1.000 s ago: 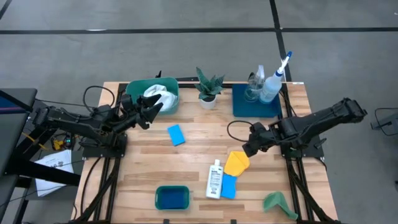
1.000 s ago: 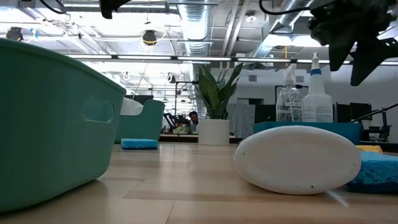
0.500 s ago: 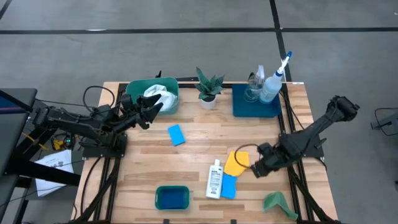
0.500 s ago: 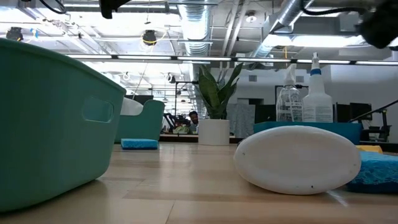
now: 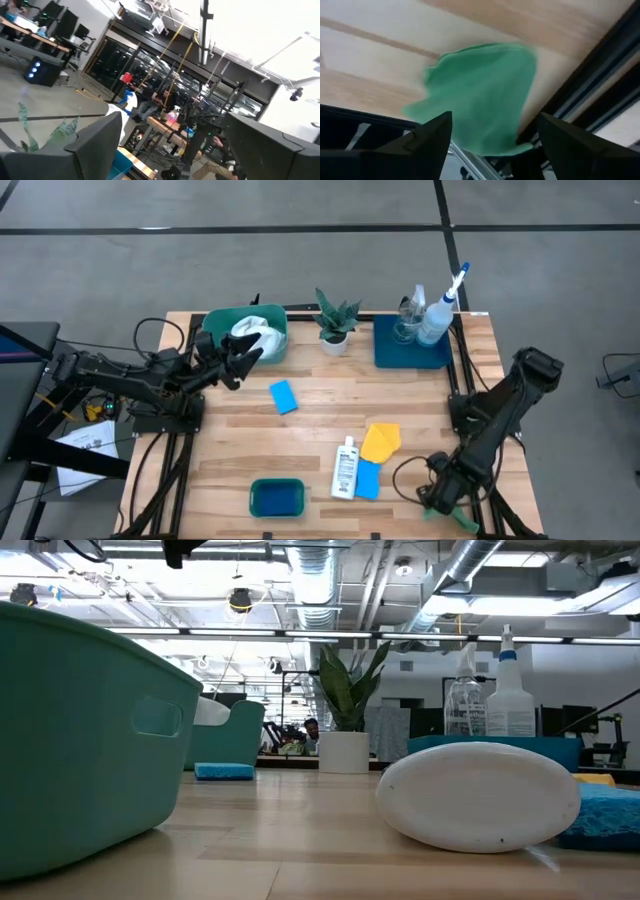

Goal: Pick & Place Kitchen Items
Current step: Put the light green microfiber cloth into the top green bin

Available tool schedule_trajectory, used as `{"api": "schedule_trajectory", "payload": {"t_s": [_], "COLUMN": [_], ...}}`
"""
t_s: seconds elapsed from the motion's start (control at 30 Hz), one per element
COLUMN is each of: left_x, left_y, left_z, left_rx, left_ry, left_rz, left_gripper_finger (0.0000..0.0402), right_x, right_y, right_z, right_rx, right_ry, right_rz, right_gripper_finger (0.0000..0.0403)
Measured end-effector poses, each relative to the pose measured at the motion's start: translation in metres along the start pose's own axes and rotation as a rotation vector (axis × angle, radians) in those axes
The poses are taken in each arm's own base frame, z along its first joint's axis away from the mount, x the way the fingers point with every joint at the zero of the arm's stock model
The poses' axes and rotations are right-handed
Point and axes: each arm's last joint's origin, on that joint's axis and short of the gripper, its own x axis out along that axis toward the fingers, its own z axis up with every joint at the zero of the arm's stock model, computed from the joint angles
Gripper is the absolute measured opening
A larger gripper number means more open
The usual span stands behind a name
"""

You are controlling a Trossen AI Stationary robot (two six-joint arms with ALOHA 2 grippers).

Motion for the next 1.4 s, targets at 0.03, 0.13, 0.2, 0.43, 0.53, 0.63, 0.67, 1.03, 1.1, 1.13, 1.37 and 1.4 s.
{"api": "schedule_trajectory", "payload": {"t_s": [0.03,0.13,0.2,0.43,0.53,0.63,0.67,1.03,1.1,1.13,1.37,1.4], "left_x": [0.000,0.001,0.002,0.002,0.002,0.002,0.002,0.002,0.002,0.002,0.002,0.002], "left_y": [0.000,0.001,0.002,0.001,0.001,0.001,0.001,0.001,0.001,0.001,0.001,0.001], "left_z": [0.000,0.000,0.001,0.000,0.000,0.000,0.000,0.000,0.000,0.000,0.000,0.000], "left_rx": [0.003,0.004,0.005,0.000,-0.001,-0.002,-0.002,-0.002,-0.002,-0.002,-0.003,-0.002], "left_ry": [0.003,0.008,0.010,0.019,0.023,0.023,0.024,0.026,0.026,0.026,0.026,0.026], "left_rz": [-0.008,-0.025,-0.033,-0.053,-0.063,-0.063,-0.064,-0.072,-0.072,-0.072,-0.072,-0.072], "left_gripper_finger": [0.0347,0.0347,0.0347,0.0347,0.0347,0.0347,0.0347,0.0347,0.0347,0.0347,0.0347,0.0347], "right_x": [0.002,0.007,0.014,0.037,0.044,0.047,0.047,0.046,0.046,0.046,0.046,0.046], "right_y": [0.003,0.011,0.013,0.022,0.023,0.023,0.023,0.023,0.024,0.024,0.025,0.025], "right_z": [-0.003,-0.008,-0.009,-0.017,-0.018,-0.019,-0.019,-0.019,-0.019,-0.019,-0.020,-0.020], "right_rx": [-0.005,-0.007,-0.005,-0.031,-0.034,-0.029,-0.028,-0.020,-0.023,-0.023,-0.094,-0.100], "right_ry": [0.000,-0.006,-0.021,-0.017,-0.022,-0.015,-0.014,-0.008,-0.004,-0.004,0.008,0.006], "right_rz": [0.000,-0.011,-0.034,-0.044,-0.058,-0.065,-0.065,-0.064,-0.060,-0.059,-0.044,-0.043], "right_gripper_finger": [0.0281,0.0281,0.0281,0.0281,0.0281,0.0281,0.0281,0.0233,0.0205,0.0189,0.0049,0.0028]}}
